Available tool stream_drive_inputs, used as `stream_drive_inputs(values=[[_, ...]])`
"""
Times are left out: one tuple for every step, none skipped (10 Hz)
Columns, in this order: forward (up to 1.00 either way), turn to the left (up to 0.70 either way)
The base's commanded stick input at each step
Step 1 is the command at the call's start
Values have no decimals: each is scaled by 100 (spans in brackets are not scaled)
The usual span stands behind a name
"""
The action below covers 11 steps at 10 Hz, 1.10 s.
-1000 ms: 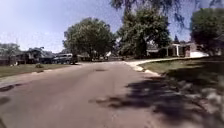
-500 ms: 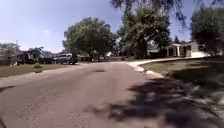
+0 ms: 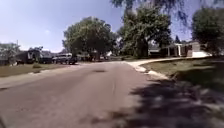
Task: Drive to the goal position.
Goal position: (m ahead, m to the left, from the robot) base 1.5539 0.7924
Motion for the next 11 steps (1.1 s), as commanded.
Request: stream_drive_inputs(values=[[50, 15], [50, 3], [50, 0], [50, -21], [50, -50], [50, -50], [50, -50], [50, -37], [50, 0], [50, 0], [50, 0]])
